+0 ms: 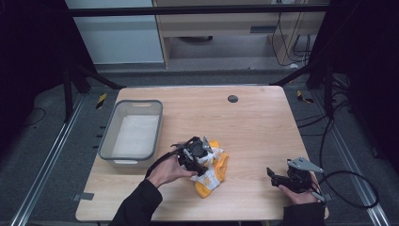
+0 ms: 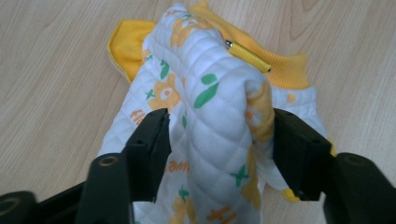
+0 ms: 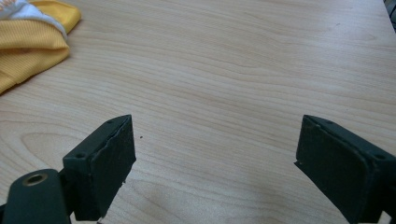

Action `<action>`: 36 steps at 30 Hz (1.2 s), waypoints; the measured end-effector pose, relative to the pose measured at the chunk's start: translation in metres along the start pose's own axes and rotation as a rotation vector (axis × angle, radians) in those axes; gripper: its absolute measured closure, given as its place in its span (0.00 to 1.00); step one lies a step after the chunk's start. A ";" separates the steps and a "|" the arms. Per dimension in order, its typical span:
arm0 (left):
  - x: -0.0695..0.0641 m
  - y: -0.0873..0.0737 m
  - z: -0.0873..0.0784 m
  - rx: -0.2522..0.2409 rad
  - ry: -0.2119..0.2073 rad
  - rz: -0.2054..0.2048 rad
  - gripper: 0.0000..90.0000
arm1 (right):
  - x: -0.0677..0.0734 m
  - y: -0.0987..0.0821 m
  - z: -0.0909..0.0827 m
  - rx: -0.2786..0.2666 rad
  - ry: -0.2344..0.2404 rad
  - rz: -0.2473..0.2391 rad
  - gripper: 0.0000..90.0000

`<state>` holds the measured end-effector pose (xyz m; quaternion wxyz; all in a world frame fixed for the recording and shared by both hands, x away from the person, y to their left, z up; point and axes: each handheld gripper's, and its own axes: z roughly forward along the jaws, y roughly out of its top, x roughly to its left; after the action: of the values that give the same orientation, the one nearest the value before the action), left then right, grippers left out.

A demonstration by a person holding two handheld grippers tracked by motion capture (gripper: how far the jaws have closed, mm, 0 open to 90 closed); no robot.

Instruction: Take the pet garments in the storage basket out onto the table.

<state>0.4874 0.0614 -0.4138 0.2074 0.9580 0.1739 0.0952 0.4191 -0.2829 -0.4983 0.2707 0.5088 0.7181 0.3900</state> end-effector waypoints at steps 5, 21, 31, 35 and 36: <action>0.000 -0.001 -0.004 -0.028 0.000 -0.009 0.32 | 0.000 0.000 0.000 -0.005 -0.003 -0.007 0.13; -0.004 -0.007 -0.031 -0.191 -0.004 -0.075 0.27 | 0.000 0.000 0.000 -0.002 -0.004 0.000 0.13; -0.007 -0.020 -0.050 -0.361 0.048 -0.153 0.27 | 0.000 0.000 0.000 0.001 -0.002 0.009 0.12; -0.008 -0.027 -0.055 -0.415 0.083 -0.187 0.27 | 0.000 0.000 0.000 0.001 -0.002 0.010 0.12; -0.009 -0.032 -0.058 -0.448 0.102 -0.197 0.27 | 0.000 0.000 0.000 0.002 0.000 0.013 0.12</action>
<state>0.4552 0.1063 -0.3768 0.4138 0.8605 0.2514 0.1587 0.4189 -0.2831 -0.4981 0.2678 0.5140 0.7150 0.3910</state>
